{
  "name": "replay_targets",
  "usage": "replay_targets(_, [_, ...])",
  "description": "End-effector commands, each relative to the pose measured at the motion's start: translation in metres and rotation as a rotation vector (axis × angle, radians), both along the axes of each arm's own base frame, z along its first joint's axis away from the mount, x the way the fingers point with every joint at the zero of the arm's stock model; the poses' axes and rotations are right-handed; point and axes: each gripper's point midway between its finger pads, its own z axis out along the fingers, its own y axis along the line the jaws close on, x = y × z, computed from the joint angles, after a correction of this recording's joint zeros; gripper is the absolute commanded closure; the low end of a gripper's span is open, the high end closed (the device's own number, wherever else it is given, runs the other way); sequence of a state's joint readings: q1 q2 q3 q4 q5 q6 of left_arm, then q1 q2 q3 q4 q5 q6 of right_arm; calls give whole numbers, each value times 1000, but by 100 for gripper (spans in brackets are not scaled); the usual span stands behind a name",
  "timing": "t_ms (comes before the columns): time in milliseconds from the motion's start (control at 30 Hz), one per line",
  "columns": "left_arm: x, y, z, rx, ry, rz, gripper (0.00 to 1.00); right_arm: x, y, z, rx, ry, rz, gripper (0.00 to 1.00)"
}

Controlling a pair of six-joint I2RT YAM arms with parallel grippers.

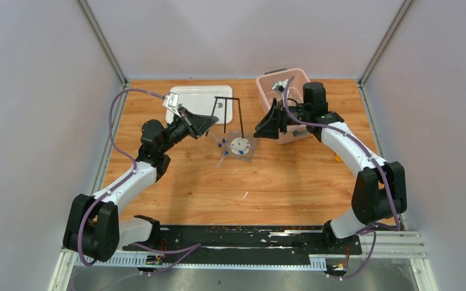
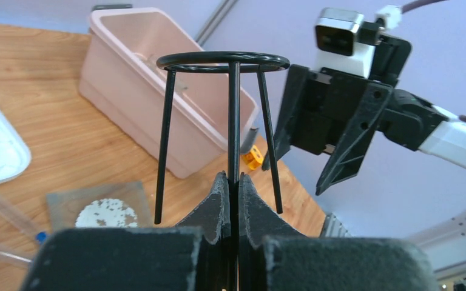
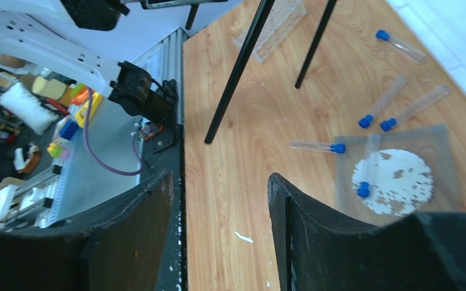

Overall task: Organize the chemistry lab equipment
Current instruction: Pick up the chemistry item at the center of the board, then place the chemistry item in the storage box.

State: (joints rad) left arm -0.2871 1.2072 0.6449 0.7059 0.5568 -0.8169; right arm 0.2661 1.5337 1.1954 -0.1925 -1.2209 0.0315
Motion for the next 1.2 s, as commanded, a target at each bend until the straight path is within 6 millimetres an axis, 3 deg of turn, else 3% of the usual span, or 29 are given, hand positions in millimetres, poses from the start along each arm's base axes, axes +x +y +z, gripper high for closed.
replay_targets(0, [-17,-5,49,-119,-169,-19,100,-10,18,12,64,90,79,41])
replay_targets(267, [-26,-19,47,-141,-165,-43,100,-26,32,17,76,137,155,42])
replay_targets(400, [-28,-24,45,-147,-161,-52,100,-30,37,16,75,158,176,49])
replay_targets(533, [-29,-29,42,-148,-157,-65,100,-28,38,18,75,173,175,59])
replay_targets(1000, [-35,-37,30,-154,-141,-93,100,-27,33,32,86,130,159,70])
replay_targets(1067, [-35,-39,29,-153,-139,-99,100,-26,33,30,84,134,157,77])
replay_targets(1167, [-36,-40,27,-151,-137,-104,98,-26,34,30,86,134,163,100])
